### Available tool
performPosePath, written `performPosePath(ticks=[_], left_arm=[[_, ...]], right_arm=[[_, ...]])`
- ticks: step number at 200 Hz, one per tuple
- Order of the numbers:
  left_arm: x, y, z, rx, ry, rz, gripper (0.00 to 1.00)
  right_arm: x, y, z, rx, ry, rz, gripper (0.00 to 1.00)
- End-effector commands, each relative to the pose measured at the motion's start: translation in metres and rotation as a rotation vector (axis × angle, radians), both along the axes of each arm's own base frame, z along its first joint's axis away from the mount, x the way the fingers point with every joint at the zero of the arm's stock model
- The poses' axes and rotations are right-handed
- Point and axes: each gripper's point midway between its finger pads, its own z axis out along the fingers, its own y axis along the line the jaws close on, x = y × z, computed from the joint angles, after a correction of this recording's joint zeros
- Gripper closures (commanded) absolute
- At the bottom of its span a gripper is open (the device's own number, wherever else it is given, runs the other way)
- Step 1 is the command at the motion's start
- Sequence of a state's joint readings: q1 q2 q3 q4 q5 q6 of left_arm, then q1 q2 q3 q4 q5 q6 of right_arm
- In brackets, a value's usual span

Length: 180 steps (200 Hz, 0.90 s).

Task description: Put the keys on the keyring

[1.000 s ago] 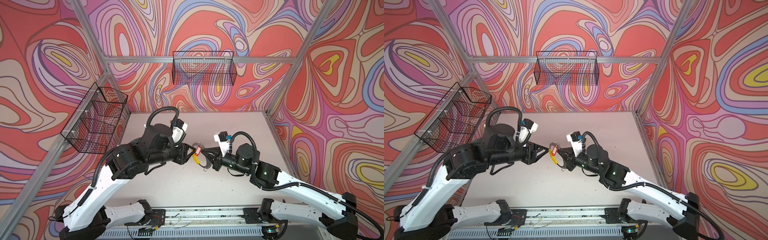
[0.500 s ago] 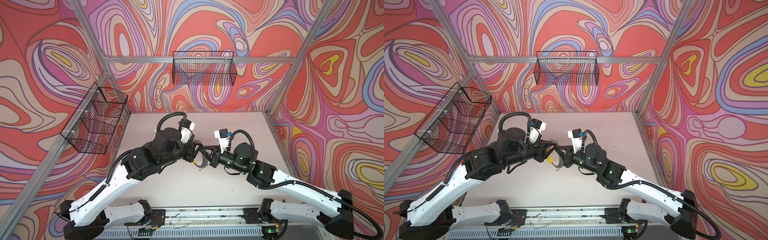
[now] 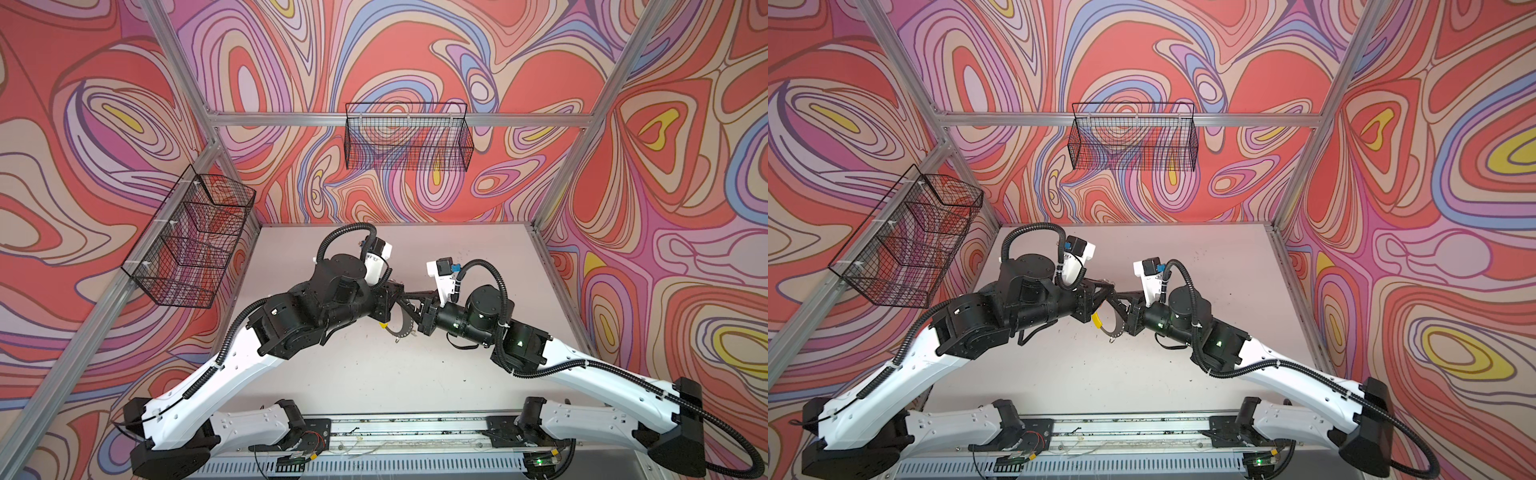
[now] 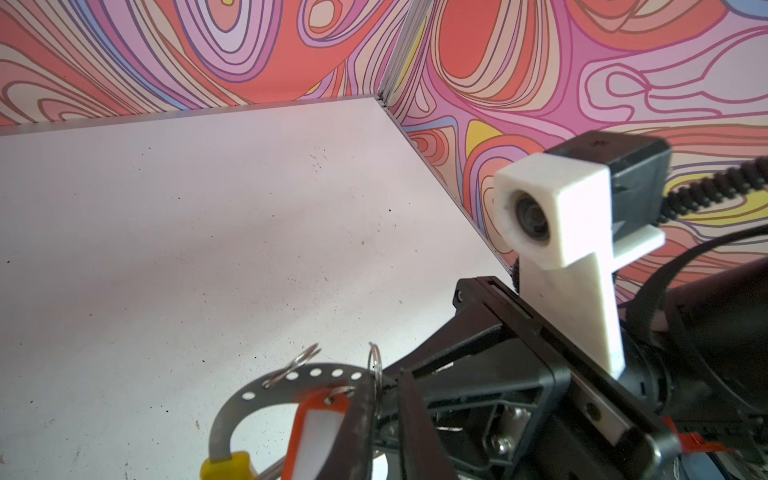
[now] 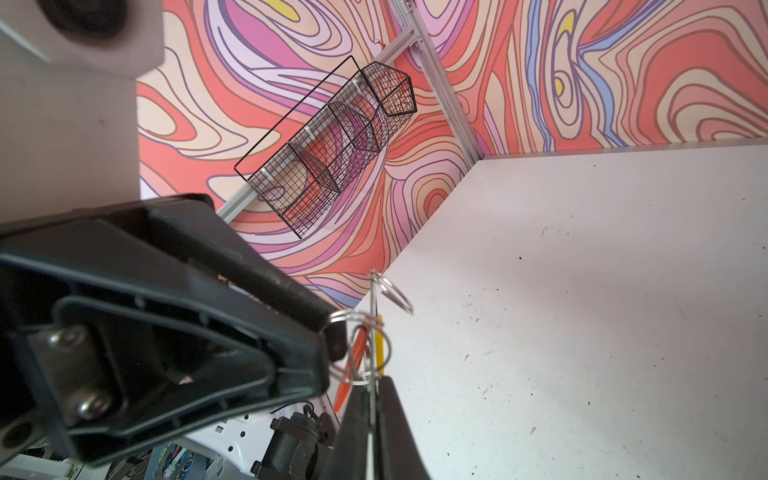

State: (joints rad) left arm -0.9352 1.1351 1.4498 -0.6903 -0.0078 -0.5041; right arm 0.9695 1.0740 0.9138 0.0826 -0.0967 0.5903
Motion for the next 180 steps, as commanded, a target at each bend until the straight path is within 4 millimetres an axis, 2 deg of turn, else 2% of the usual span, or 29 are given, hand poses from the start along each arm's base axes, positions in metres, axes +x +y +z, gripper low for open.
performPosePath(ticks=[1,45,75,93,107,122,143,180], left_arm=[[0.003,-0.002,0.007,-0.009,-0.023,0.005,0.86],[0.006,0.003,0.013,-0.009,-0.035,0.032,1.0],[0.004,0.01,0.019,0.028,-0.016,0.048,1.0],[0.004,0.026,0.019,0.142,0.042,0.074,1.0],[0.001,0.033,0.009,0.276,0.132,0.067,1.0],[-0.004,0.036,-0.006,0.403,0.236,0.048,1.0],[-0.007,0.034,-0.021,0.495,0.338,0.043,1.0],[-0.004,0.026,-0.027,0.503,0.39,0.066,1.0]], right_arm=[[0.0,0.001,0.007,0.034,-0.012,0.01,1.0],[0.0,0.001,0.006,0.033,-0.014,0.01,1.0],[0.002,0.0,-0.001,-0.019,-0.021,-0.006,1.0],[0.0,-0.006,-0.004,-0.092,-0.054,-0.007,0.63],[-0.003,-0.011,-0.001,-0.13,-0.088,-0.004,0.47],[-0.005,-0.017,0.005,-0.165,-0.123,-0.004,0.41],[-0.001,-0.022,0.01,-0.215,-0.153,-0.033,0.38],[0.005,-0.024,0.013,-0.237,-0.189,-0.062,0.34]])
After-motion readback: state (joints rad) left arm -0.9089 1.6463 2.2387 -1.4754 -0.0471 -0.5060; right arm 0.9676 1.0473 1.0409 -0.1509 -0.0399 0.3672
